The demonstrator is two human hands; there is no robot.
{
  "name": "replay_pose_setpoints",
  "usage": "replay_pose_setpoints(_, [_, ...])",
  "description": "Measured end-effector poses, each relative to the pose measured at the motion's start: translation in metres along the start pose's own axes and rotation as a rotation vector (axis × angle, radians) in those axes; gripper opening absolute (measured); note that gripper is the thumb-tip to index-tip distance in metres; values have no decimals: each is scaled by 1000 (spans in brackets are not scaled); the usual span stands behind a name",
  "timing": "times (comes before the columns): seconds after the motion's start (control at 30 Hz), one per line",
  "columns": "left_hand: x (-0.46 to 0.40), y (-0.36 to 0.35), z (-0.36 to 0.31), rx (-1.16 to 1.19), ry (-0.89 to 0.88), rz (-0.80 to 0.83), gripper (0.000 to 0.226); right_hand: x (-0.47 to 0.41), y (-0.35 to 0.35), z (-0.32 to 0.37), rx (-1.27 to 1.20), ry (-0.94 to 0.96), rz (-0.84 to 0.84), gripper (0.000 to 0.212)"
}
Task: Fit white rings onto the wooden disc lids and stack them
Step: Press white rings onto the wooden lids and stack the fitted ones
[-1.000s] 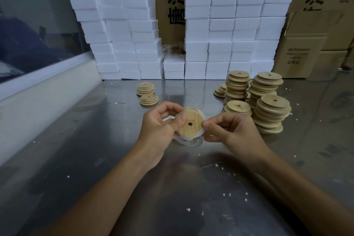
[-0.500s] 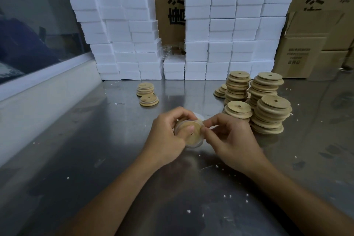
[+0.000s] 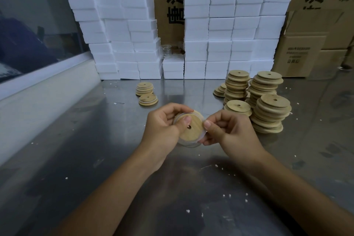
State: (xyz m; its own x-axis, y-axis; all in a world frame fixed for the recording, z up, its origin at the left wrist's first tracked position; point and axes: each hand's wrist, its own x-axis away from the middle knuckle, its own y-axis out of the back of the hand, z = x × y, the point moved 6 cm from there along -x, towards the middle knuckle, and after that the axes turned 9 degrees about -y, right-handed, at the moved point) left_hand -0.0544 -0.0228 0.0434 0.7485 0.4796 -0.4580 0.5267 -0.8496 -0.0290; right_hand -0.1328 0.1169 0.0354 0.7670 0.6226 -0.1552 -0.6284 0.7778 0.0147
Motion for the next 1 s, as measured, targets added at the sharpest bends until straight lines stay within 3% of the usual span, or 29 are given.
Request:
replay_pose_setpoints(0.27, [3,3,3,131,153,-65,21,1,-1,0,48,56,-17,13])
replay_pose_setpoints(0.6, [3,4,10,266,231,-121,15,1,-5,-9,70,-16,-13,11])
replay_pose_setpoints(0.83, [0,9,5,-46,120,-40,11,-1,8,-4,54,51,-184,7])
replay_pose_setpoints(1.0, [1,8,11,4,256,17,10,0,13,-2,101,71,-227,7])
